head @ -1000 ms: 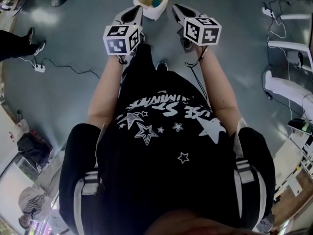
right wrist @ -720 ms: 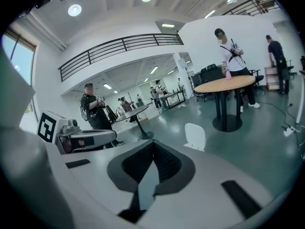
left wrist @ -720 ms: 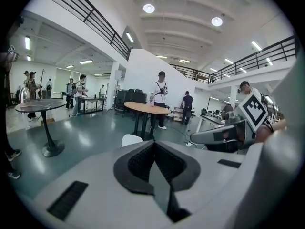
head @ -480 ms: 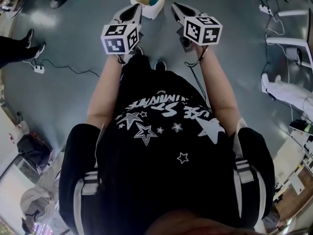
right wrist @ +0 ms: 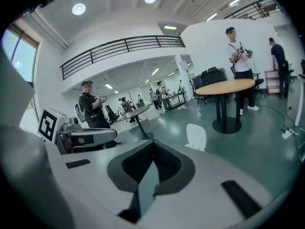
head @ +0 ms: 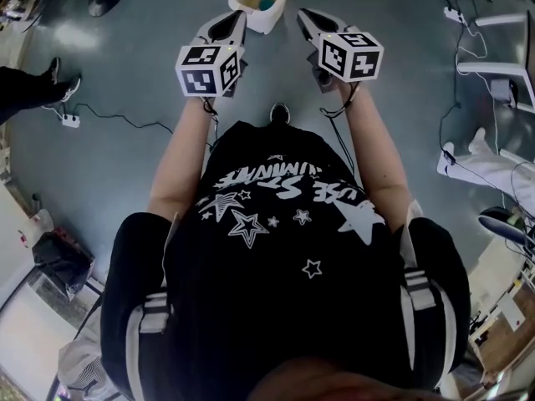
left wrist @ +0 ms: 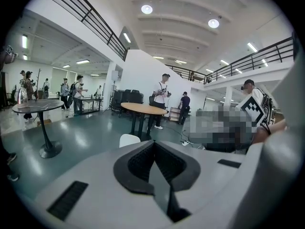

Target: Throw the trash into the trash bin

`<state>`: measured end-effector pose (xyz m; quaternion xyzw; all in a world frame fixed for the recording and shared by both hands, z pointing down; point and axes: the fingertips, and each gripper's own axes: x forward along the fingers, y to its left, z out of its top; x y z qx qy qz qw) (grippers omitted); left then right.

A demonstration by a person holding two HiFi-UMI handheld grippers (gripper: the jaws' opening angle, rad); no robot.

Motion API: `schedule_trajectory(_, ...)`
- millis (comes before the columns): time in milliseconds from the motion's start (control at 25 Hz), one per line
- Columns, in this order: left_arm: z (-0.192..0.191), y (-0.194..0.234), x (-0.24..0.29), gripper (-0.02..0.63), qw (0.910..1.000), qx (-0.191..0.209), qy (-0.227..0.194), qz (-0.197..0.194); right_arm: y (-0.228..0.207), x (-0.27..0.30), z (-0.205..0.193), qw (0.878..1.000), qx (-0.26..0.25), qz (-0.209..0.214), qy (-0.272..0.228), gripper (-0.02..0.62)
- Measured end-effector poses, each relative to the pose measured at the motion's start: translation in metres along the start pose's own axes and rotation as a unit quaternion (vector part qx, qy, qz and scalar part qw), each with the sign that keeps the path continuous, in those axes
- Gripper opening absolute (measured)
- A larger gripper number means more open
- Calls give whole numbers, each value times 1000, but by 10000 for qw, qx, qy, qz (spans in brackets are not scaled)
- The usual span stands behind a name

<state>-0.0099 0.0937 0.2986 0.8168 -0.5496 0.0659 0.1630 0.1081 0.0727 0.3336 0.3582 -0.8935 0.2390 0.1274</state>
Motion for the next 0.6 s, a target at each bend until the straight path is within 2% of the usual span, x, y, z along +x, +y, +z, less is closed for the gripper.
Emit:
schedule_trajectory(280,0,9,-26,11,10000,-18,-37,-74,31,-4,-5,9999,-151,-39,-31,6)
schedule_trajectory(600,2,7,-55,11,9997,-30,-131,-184,61,-17,-5,9995,-97,-73,-282,6)
